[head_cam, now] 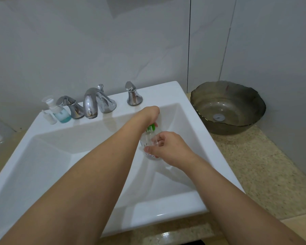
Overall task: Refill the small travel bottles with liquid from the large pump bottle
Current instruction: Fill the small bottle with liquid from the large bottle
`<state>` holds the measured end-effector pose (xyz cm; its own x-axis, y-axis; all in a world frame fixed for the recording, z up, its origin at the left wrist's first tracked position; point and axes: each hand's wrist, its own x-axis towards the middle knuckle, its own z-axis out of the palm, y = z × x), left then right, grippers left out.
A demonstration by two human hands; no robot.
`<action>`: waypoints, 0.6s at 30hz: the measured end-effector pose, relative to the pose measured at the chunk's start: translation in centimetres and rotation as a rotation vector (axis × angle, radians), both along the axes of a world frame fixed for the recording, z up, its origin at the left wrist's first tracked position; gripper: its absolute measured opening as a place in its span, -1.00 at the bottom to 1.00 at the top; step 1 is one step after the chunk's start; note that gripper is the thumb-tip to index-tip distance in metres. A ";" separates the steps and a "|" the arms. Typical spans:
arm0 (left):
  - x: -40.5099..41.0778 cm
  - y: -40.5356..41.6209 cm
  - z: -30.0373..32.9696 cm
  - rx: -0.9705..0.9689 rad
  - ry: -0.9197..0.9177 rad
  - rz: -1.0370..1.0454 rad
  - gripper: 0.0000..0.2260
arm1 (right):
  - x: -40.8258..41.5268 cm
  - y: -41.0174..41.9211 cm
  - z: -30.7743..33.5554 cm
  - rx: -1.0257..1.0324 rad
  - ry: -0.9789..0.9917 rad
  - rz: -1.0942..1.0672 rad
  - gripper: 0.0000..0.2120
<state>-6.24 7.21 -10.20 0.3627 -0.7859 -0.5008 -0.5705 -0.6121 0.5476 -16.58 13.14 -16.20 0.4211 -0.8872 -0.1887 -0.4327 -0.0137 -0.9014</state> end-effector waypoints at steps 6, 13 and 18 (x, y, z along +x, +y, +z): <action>0.0 0.0 -0.1 -0.002 0.035 0.031 -0.61 | 0.0 -0.1 0.0 0.021 -0.013 0.002 -0.66; 0.7 -0.5 0.5 0.031 0.101 0.028 -0.54 | -0.2 0.2 0.7 0.046 -0.127 -0.038 -0.68; 1.2 -0.7 0.2 0.092 0.092 0.033 -0.52 | -0.1 0.1 0.5 0.060 -0.149 -0.040 -0.65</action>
<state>-5.06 6.56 -10.02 0.3370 -0.7234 -0.6026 -0.4988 -0.6800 0.5374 -16.64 13.25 -15.74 0.4130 -0.8928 -0.1800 -0.2929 0.0570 -0.9545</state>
